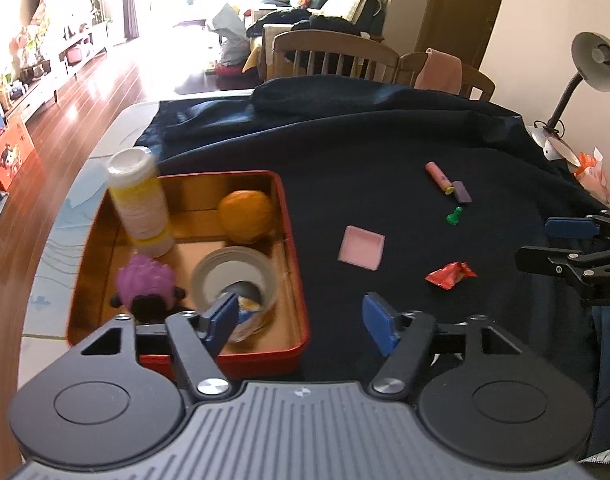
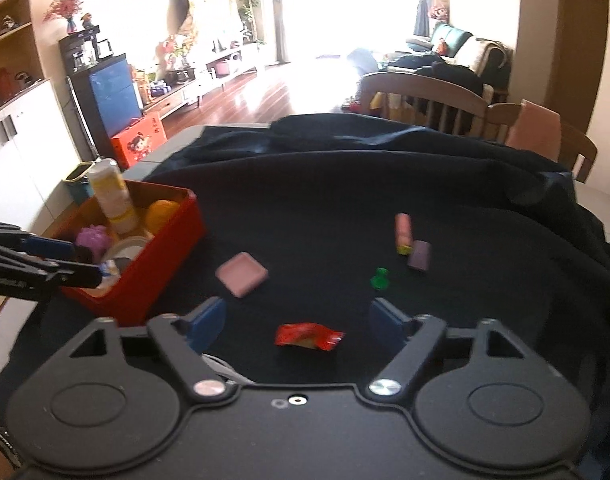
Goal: Organize rigid objects
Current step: 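Withdraw both tools from the box back over the cloth, then grasp the white glasses by an arm with the left tool while the right tool grasps the red wrapper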
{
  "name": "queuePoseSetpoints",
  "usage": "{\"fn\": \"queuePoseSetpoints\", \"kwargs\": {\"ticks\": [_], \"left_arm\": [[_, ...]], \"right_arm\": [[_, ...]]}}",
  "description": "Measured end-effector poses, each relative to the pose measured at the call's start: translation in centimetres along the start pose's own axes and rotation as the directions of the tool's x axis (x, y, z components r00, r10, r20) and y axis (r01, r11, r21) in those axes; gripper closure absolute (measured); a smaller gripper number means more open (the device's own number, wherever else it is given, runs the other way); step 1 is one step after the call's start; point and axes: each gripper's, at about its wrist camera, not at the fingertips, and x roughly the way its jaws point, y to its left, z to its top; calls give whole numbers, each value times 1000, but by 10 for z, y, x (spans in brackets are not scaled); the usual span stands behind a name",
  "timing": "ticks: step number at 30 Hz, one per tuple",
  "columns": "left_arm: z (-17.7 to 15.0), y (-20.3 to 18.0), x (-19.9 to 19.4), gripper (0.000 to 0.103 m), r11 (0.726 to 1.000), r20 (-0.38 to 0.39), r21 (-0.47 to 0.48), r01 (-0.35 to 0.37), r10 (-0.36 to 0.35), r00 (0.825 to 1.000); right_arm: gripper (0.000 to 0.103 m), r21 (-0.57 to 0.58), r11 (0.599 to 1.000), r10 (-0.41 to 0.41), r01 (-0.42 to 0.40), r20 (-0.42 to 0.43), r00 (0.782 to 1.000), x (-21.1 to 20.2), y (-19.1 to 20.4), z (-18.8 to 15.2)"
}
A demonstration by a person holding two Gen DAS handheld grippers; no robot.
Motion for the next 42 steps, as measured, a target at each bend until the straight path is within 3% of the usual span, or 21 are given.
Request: {"fn": "queuePoseSetpoints", "kwargs": {"ticks": [5, 9, 17, 21, 27, 33, 41, 42], "left_arm": [[-1, -30, 7, 28, 999, -3, 38, 22, -22, 1000], [-3, -53, 17, 28, 996, -21, 79, 34, -33, 999], [-9, -84, 43, 28, 988, -69, 146, 51, -41, 997], [-12, -94, 62, 28, 985, -131, 156, 77, -57, 990], [-17, -104, 75, 28, 972, -161, 210, 108, -75, 984], [-20, -110, 83, 28, 951, -165, 277, 134, -90, 982], [-23, -115, 92, 29, 917, -163, 363, 166, -113, 980], [-23, -116, 93, 33, 914, -164, 370, 169, -115, 980]], "right_arm": [[6, -3, 1000, -10, 10, -5, 1000, -2, -26, -4], [3, -5, 1000, -21, 21, -17, 1000, 2, -45, -7], [2, 11, 999, -53, 53, -43, 998, 22, -81, 0], [2, 11, 999, -51, 52, -67, 996, 38, -88, 3], [2, -26, 999, 40, -43, -108, 993, 54, -78, 2], [4, -119, 981, 133, -155, -174, 976, 69, -53, -3], [13, -201, 953, 178, -228, -238, 955, 90, -29, -8], [15, -203, 952, 177, -228, -243, 954, 93, -28, -8]]}}
